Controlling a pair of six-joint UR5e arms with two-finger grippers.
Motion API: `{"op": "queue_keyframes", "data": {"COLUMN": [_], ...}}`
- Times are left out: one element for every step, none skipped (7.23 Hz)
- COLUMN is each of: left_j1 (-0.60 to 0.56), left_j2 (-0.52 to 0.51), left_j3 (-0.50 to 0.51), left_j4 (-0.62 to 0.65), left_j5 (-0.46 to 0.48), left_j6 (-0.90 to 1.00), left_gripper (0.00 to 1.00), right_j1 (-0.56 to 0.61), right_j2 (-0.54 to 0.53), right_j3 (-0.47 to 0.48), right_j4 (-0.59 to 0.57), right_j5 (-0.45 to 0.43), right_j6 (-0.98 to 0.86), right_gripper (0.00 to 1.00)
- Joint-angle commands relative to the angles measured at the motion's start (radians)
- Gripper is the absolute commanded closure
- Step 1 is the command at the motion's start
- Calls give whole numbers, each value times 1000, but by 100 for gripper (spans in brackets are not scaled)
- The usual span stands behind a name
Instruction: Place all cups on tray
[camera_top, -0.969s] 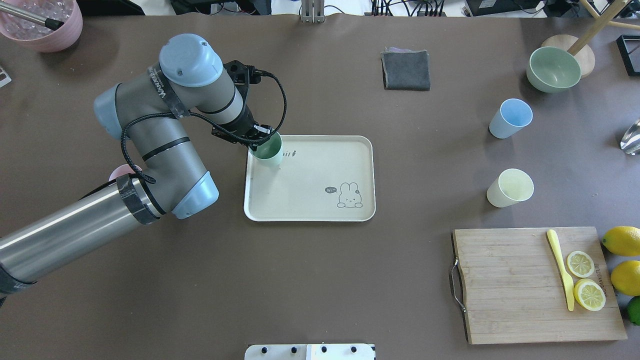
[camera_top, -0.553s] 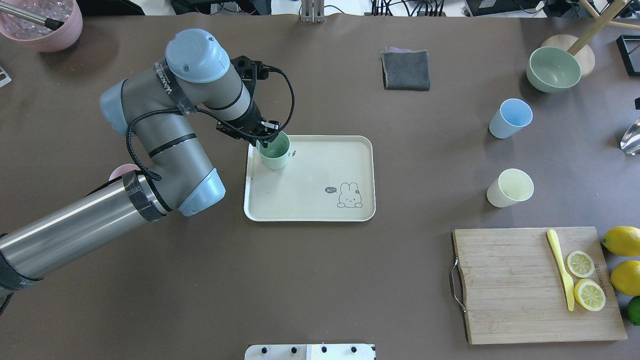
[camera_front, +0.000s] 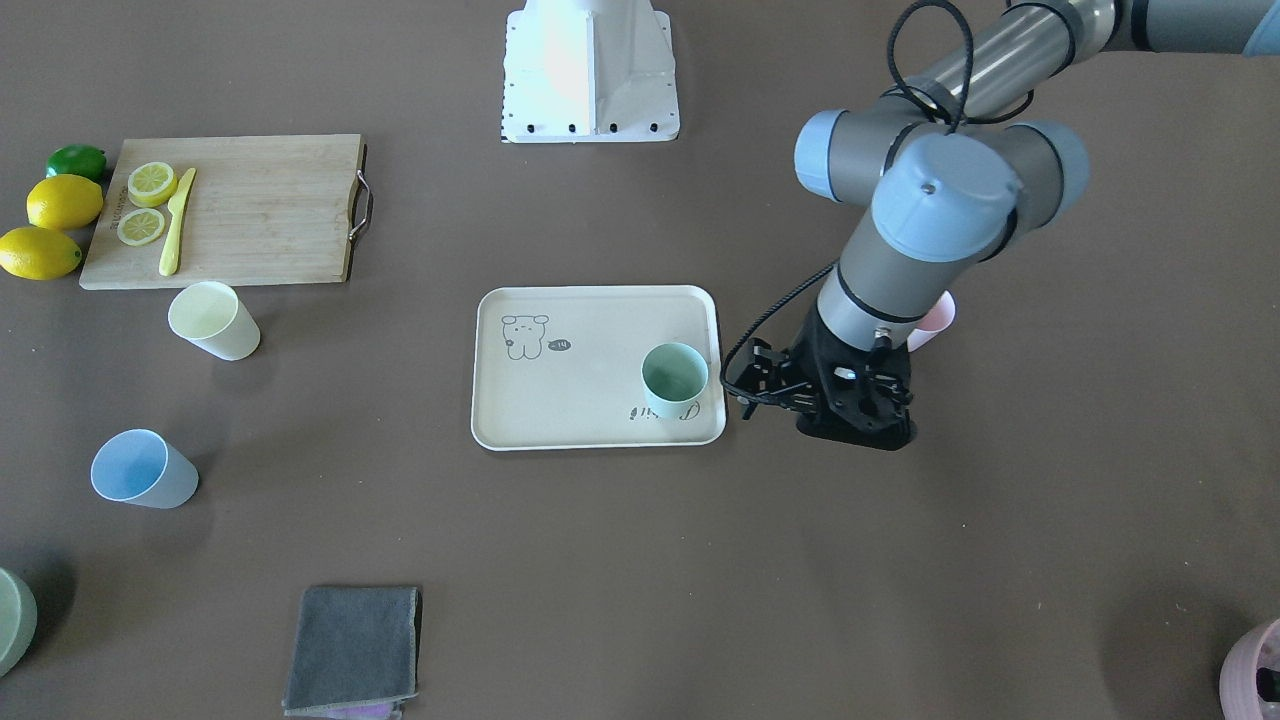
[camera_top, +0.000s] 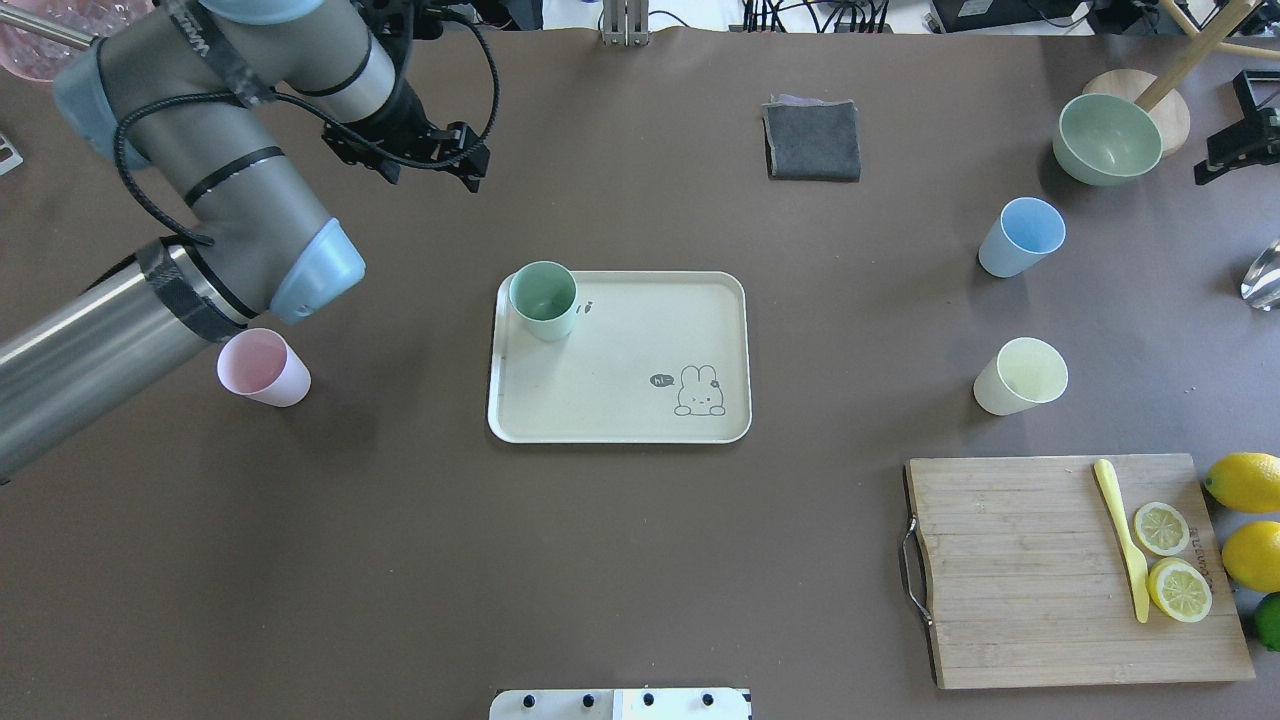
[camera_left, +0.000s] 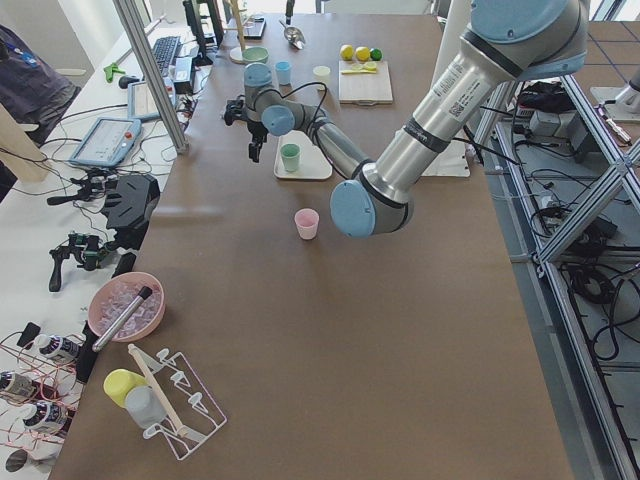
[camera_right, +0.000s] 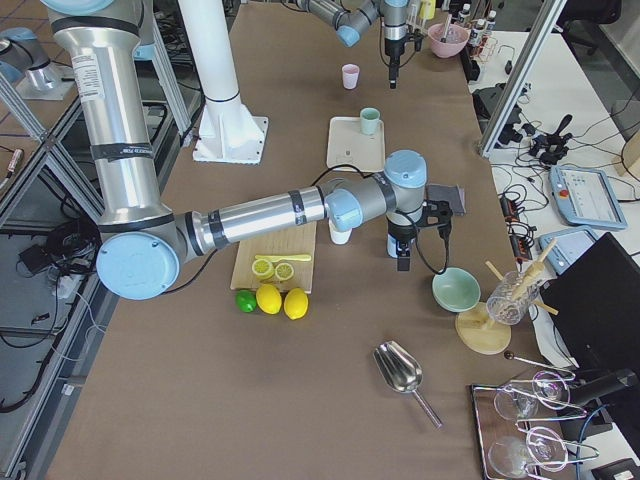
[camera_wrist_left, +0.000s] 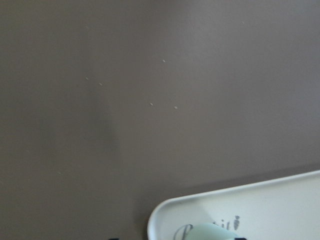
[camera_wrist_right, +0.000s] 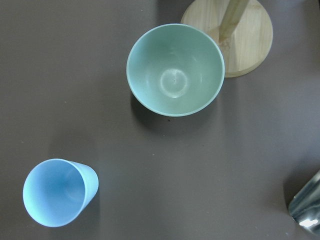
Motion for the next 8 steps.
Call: {"op": "queue_keyframes", "data": {"left_j1": [-56,-56,-55,-56,-55,-55,-55,-55], "left_j2": [52,53,53,55,59,61,65,66], "left_j3": [-22,-24,-24,-22,-22,-22,-22,-22], "left_j4": [4,2,2,2,-1,-1,-2,-2], "left_j5": [-24,-22,-22,-21,-22,-22,-22,-22], "left_j6": [91,91,91,91,91,91,91,91], "left_gripper": [1,1,1,1,1,1,1,1], "right_j1": [-132,-182,-212,-230,-238,-255,-278,-292], "right_j2": [65,65,65,83,94,97,102,103], "right_j3": [-62,-67,-116,-171,-196,-197,-196,-187], "right_j4": [11,49,137,196,215,215,223,223], "right_j5": [-67,-109,-129,-147,-164,-179,-184,-184], "right_j6": [88,164,211,246,251,284,355,364], "right_gripper": [0,2,6,11,17,31,68,100]}}
